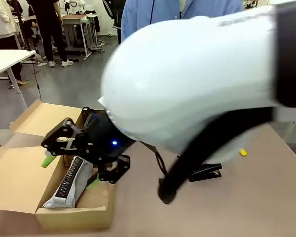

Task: Place items inside the box.
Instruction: Pick up a Pencil pouch or Stapler and place it inside the Mailer Box closest to the robot.

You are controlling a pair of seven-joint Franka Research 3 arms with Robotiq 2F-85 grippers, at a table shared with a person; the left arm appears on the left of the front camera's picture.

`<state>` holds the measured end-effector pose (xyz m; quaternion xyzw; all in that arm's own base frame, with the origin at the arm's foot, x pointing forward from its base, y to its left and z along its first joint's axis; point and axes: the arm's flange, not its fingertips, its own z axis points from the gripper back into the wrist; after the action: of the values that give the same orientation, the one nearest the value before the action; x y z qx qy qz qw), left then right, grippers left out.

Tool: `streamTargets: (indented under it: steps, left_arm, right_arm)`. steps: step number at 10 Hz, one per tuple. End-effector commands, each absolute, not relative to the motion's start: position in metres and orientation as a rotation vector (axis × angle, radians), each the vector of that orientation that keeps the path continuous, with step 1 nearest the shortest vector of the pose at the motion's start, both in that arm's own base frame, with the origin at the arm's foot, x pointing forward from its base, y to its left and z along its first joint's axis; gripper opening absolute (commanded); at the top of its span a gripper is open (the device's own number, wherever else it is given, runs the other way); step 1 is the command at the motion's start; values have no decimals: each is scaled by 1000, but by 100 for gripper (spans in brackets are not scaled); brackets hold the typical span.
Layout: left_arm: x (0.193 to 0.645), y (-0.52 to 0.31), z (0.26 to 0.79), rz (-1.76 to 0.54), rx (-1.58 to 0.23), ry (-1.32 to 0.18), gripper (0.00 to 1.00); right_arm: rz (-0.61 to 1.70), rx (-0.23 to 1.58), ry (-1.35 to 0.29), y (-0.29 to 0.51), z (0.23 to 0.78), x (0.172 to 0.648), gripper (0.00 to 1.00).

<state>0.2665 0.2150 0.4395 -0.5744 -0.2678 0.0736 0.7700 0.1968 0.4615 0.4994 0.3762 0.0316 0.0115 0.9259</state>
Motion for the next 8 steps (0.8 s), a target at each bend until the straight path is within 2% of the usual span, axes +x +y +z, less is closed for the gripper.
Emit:
streamTargets:
  steps: [1, 2, 3, 5, 6, 7, 8]
  left_arm:
    - [267, 215, 441, 145, -1260, -604, 100]
    - [267, 215, 441, 145, -1260, -604, 100]
    - [267, 215, 441, 145, -1260, -604, 100]
    - [267, 215, 441, 145, -1260, -604, 100]
    - [267, 215, 441, 145, -1260, -604, 100]
    - [267, 215, 441, 145, -1260, -604, 100]
    - [267, 215, 441, 145, -1260, -604, 100]
  right_arm:
    - [12, 787, 64, 445, 504, 187, 100]
    - [67, 778, 191, 446, 498, 200, 100]
    - [64, 843, 268, 424, 499, 217, 100]
    - [-49, 986, 347, 343, 495, 241, 100]
    - [-50, 1093, 376, 291, 489, 237, 100]
    - [-62, 1209, 349, 241, 481, 227, 100]
    - [-166, 1310, 235, 191, 469, 218, 100]
